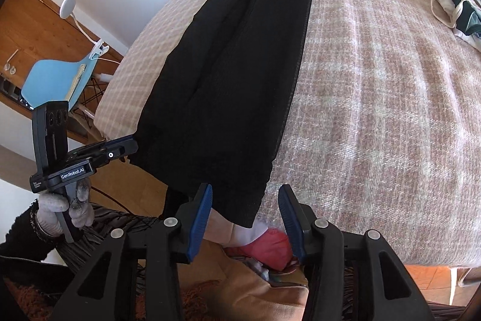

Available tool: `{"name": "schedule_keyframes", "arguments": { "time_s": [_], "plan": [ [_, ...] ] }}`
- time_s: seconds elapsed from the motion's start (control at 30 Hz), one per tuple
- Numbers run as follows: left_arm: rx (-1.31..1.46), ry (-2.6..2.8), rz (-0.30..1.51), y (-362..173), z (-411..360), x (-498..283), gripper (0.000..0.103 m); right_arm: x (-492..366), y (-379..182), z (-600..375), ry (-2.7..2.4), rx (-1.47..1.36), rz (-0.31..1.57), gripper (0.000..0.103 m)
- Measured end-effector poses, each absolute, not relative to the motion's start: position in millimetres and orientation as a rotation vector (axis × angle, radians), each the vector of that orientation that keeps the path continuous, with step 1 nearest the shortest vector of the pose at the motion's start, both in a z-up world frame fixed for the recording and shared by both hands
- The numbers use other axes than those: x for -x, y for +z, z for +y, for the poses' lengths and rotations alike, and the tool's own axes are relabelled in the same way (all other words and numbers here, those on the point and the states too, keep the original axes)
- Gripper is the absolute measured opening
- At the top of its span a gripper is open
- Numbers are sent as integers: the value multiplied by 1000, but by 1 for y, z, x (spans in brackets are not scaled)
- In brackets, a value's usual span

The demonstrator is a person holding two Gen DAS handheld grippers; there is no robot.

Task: Fold small clothes
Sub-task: 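Move both tools to the hem end of the strip and close them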

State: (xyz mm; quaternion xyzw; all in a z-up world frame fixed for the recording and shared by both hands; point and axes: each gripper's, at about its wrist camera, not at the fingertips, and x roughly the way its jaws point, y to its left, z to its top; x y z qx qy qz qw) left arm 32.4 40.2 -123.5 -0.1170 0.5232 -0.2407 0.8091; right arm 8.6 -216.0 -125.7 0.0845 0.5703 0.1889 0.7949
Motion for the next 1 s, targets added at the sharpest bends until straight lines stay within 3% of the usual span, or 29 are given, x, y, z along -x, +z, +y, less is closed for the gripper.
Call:
{"name": "schedule_keyframes", "arguments": {
  "time_s": [0.1, 0.2, 0.27, 0.3, 0.43, 0.6, 0.7, 0.73, 0.77, 0.8, 1.0],
  "plan": [
    [248, -518, 1117, -123, 37, -33, 27, -10, -134, -206, 407, -158, 1252, 39],
    [259, -517, 1106, -123, 38, -33, 26, -9, -139, -200, 400, -117, 1250, 23],
    [261, -519, 1099, -123, 39, -33, 16, -11, -137, -201, 392, -104, 1236, 8],
    [252, -519, 1090, -122, 38, -33, 6, -11, -137, -203, 393, -112, 1228, 6],
    [187, -501, 1024, -111, 40, -26, 4, -7, -131, -217, 388, -162, 1201, 2],
    [208, -514, 1046, -115, 47, -23, 4, -1, -128, -222, 439, -178, 1208, 3],
    [235, -483, 1108, -122, 51, -25, 20, -1, -135, -221, 439, -182, 1219, 10],
    [241, -468, 1115, -123, 54, -25, 26, -1, -135, -222, 438, -195, 1213, 18],
    [255, -467, 1114, -124, 57, -24, 27, -1, -135, -224, 436, -211, 1206, 36],
    [274, -469, 1116, -124, 60, -24, 28, 0, -134, -227, 434, -228, 1201, 41],
    [292, -496, 1126, -125, 54, -27, 28, -4, -145, -244, 430, -299, 1236, 40]
  ]
}}
